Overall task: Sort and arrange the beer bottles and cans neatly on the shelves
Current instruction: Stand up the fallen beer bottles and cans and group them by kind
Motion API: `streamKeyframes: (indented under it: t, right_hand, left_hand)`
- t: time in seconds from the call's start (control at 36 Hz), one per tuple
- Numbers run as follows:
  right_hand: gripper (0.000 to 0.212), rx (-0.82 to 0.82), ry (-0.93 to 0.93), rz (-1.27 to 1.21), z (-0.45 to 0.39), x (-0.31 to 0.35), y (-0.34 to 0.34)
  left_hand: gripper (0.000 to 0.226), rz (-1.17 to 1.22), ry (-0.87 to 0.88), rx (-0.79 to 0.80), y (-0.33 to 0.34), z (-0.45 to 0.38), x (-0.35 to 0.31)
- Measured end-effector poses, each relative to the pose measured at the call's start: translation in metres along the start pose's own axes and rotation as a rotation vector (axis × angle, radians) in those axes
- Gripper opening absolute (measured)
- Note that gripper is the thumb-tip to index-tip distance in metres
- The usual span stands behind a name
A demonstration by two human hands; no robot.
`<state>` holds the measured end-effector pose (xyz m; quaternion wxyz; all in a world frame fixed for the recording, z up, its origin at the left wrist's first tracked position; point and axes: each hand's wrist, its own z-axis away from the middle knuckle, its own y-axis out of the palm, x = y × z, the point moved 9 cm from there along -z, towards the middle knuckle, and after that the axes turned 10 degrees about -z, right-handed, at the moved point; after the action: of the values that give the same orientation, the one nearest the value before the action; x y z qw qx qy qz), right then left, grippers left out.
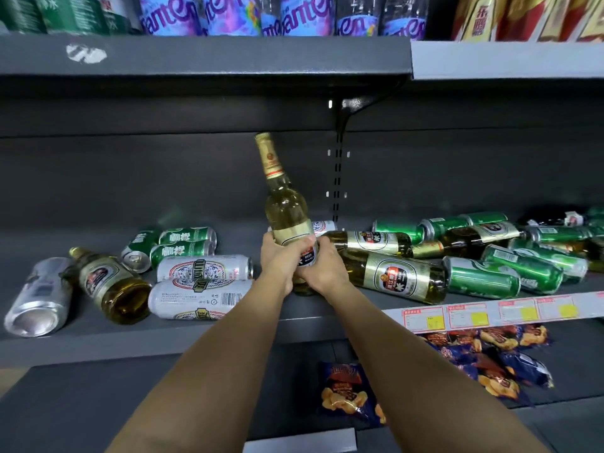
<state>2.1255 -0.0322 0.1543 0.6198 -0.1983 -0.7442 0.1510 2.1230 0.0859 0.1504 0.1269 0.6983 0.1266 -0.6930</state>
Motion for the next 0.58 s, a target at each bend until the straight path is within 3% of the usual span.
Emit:
streamKeyframes:
  t: [0.19,0.44,0.58]
  right_hand:
    - [0.049,-0.072,0.039,0.023,-0.001,-0.009,0.000]
    - [0.071,-0.033,0.048,0.129,0.004,-0.006,0.002]
    - [0.082,-0.045,0.043,0.210,0.013,-0.003,0.003]
  left_hand:
    - [0.065,-0.240,0.130,0.090,0.010,0.003,-0.012]
    - [0.072,-0.403,0.113,0.224,0.006,-0.003,-0.016]
    - [0.063,-0.605,0.206,0.110,-0.006,0.006,-0.031]
